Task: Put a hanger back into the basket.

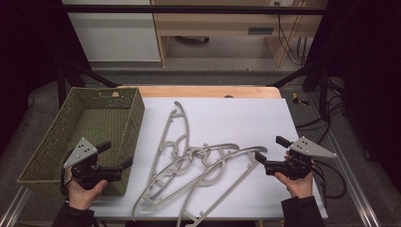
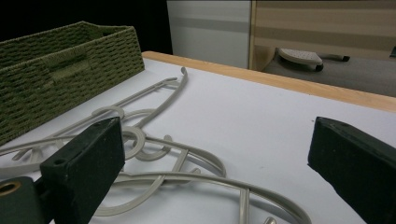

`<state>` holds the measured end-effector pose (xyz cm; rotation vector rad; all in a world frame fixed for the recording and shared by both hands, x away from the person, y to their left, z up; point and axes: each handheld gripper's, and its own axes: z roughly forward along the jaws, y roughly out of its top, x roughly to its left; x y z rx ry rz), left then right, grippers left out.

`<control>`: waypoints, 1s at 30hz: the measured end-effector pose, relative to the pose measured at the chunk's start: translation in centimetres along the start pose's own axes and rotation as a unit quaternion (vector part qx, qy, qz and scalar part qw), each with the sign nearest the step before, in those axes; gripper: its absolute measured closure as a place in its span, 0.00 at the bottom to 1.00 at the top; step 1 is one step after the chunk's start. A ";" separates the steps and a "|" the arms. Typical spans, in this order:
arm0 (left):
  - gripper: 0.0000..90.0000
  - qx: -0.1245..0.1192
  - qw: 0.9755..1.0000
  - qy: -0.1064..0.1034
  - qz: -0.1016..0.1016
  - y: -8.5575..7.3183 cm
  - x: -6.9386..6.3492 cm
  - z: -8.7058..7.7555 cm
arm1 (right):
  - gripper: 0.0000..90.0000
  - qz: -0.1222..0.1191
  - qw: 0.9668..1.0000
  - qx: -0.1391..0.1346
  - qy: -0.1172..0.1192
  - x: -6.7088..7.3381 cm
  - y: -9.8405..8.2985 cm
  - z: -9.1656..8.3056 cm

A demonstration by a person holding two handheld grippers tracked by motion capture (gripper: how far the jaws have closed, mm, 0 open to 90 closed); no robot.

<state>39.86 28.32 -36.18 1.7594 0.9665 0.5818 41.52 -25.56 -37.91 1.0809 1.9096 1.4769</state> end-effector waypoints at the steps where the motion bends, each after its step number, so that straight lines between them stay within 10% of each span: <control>1: 0.04 0.000 1.000 0.000 0.000 0.0 0.0 0.0 | 0.05 0.000 1.000 0.000 0.000 0.0 0.0 0.0; 30: 0.07 0.083 0.994 -0.051 0.043 1.0 -7.1 4.5 | 0.05 -0.009 1.000 0.015 -0.005 0.7 0.2 0.5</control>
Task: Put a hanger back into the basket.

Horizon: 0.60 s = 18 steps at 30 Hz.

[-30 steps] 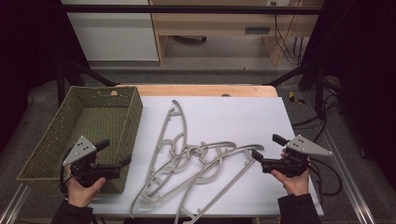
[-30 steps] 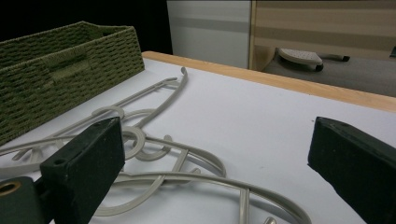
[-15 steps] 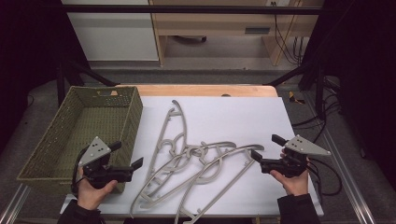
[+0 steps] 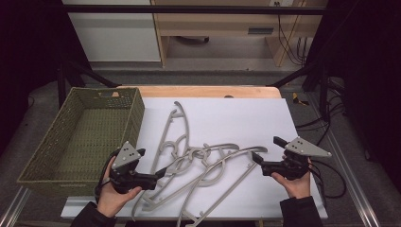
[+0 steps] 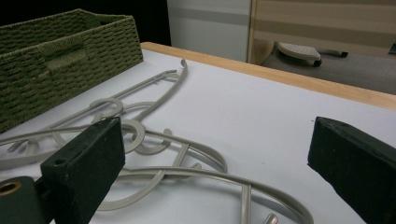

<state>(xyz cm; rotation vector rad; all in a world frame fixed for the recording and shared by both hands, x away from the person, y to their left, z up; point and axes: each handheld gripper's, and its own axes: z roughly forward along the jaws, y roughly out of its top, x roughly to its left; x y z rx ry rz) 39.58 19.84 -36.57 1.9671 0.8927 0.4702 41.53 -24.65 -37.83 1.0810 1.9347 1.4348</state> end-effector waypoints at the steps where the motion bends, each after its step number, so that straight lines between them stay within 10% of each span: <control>1: 0.07 0.004 1.000 -0.001 0.002 0.1 -0.2 0.2 | 0.05 -0.001 1.000 0.001 0.001 0.0 0.0 0.0; 18: 0.12 0.072 0.996 -0.020 0.049 2.2 -4.7 5.2 | 0.04 -0.005 1.000 0.009 0.001 0.0 -0.1 0.2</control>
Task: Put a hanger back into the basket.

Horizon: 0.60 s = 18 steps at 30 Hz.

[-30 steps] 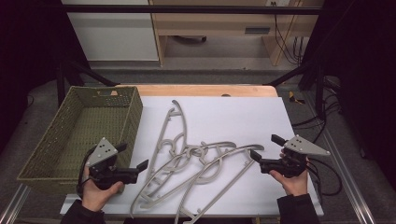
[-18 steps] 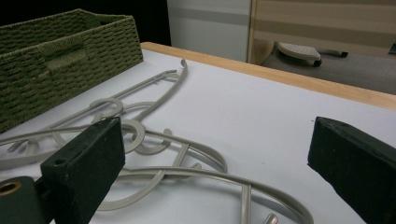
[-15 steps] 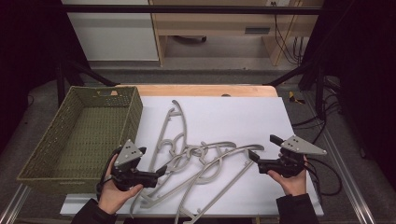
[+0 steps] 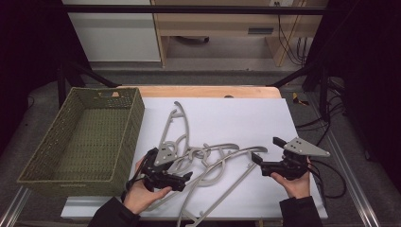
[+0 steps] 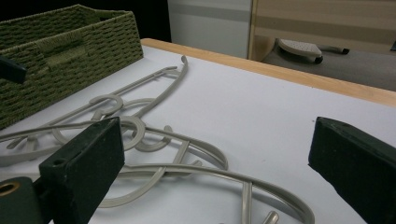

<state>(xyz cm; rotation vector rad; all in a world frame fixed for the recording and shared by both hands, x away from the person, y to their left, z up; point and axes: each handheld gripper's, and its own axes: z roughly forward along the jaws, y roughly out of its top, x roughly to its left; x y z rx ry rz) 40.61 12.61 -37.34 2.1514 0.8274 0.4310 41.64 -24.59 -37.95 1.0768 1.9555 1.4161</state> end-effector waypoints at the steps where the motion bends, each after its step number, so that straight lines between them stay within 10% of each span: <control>1: 0.12 0.004 1.000 -0.001 0.001 0.1 -0.2 0.4 | 0.04 0.000 1.000 0.000 0.000 0.0 0.0 0.0; 18: 0.19 0.061 0.998 -0.007 0.015 0.9 -2.2 4.3 | 0.04 -0.002 1.000 0.006 -0.001 0.1 -0.1 0.2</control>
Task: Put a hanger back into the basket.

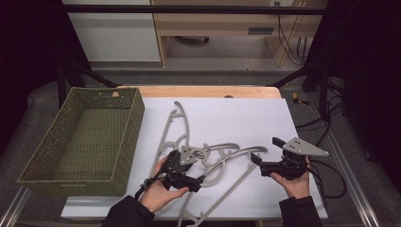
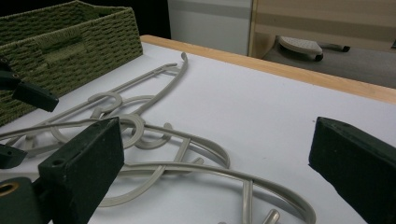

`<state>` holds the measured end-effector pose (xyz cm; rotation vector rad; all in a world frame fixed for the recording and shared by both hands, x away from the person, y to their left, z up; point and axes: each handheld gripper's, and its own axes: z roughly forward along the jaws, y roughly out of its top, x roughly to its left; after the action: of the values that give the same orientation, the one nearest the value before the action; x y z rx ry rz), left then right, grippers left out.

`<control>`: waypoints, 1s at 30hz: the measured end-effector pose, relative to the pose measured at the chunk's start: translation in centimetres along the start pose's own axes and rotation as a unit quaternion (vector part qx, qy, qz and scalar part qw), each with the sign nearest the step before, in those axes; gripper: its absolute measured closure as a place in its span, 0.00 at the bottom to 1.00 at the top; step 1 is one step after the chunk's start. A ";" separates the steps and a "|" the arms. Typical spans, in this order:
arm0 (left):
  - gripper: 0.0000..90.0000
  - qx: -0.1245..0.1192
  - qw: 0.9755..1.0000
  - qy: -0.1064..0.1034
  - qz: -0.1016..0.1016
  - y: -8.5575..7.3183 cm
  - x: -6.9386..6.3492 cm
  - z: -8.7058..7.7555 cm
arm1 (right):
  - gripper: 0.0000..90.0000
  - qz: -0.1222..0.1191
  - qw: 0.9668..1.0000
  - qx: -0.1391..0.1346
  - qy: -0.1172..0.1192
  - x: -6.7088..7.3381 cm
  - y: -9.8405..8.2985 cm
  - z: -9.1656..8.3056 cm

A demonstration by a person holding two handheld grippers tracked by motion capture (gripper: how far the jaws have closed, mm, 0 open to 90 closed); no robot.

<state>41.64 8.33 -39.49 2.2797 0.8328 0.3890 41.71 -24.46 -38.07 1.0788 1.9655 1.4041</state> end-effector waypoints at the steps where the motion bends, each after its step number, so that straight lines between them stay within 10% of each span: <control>1: 0.19 0.002 1.000 -0.001 0.002 0.0 0.0 -0.2 | 0.04 0.002 1.000 -0.002 0.000 0.0 0.0 0.0; 12: 0.18 -0.029 0.999 0.015 0.005 1.0 -0.5 -4.4 | 0.04 0.002 1.000 -0.001 0.000 0.0 0.0 0.0; 30: 0.22 0.024 0.999 0.025 -0.012 1.4 -1.7 1.6 | 0.04 0.006 1.000 -0.003 0.001 -0.1 0.1 -0.1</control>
<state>41.74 5.63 -39.74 2.3094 0.9035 0.4201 41.73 -24.61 -37.98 1.0877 1.9591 1.4163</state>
